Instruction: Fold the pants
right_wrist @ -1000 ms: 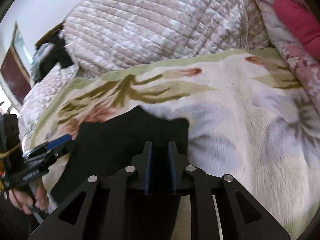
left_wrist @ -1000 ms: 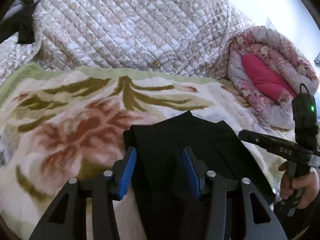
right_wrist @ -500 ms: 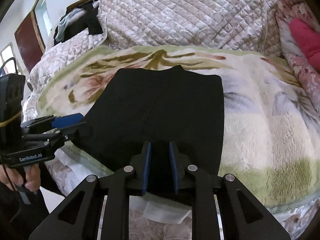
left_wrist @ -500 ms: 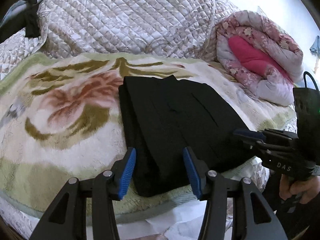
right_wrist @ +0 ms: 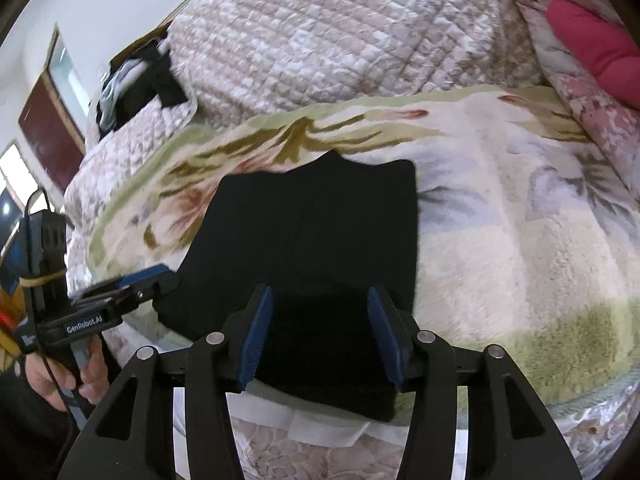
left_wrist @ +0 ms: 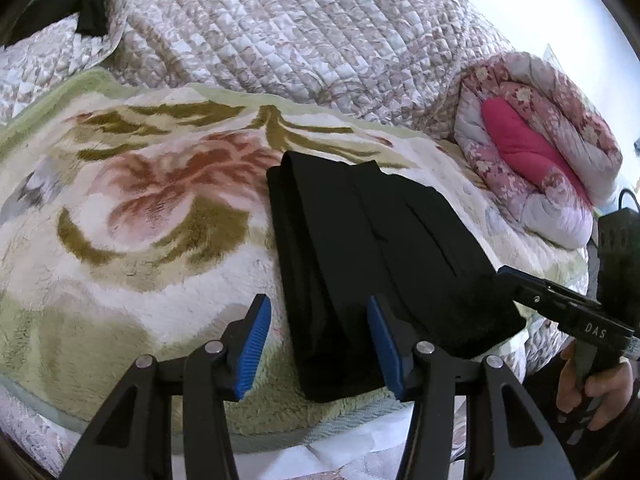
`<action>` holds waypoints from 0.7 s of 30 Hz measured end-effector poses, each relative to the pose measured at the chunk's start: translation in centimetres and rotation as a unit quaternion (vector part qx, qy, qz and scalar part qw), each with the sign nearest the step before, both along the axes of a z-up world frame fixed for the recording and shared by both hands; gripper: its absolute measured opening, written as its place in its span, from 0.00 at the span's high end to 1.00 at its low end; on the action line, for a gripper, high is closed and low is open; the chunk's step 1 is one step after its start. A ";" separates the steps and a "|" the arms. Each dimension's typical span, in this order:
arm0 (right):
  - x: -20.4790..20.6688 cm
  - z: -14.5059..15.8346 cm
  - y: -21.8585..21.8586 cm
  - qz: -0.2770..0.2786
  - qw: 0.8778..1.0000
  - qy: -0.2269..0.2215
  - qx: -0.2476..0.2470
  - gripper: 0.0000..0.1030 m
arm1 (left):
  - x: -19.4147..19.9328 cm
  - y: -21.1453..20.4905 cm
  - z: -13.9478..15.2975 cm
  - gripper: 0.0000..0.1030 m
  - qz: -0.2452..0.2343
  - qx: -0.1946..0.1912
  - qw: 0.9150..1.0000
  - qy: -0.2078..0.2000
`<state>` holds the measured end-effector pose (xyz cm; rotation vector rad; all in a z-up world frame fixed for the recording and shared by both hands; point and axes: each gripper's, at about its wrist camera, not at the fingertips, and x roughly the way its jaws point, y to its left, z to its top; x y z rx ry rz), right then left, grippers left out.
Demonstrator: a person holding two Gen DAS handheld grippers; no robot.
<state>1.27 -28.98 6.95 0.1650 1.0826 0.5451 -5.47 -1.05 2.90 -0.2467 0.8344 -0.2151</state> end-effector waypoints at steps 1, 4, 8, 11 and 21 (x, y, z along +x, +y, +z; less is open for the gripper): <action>0.4 0.0 -0.1 -0.003 1.000 0.007 0.001 0.51 | 0.2 0.1 0.1 0.48 0.000 -0.003 1.000 0.002; 1.6 0.1 -0.3 -0.007 1.000 0.022 0.004 0.51 | 1.1 0.0 0.4 0.48 -0.005 -0.007 1.000 0.005; 3.5 0.2 -0.6 -0.005 0.999 0.032 0.008 0.51 | 2.8 -0.4 0.8 0.48 -0.021 -0.012 1.000 0.011; 5.2 -0.2 -1.0 -0.005 0.999 0.043 0.013 0.51 | 4.4 -0.6 0.6 0.48 -0.025 -0.013 0.999 0.017; 7.1 -4.6 -2.7 -0.044 0.987 0.130 0.088 0.51 | 6.4 1.1 -1.6 0.42 -0.004 -0.060 0.998 0.036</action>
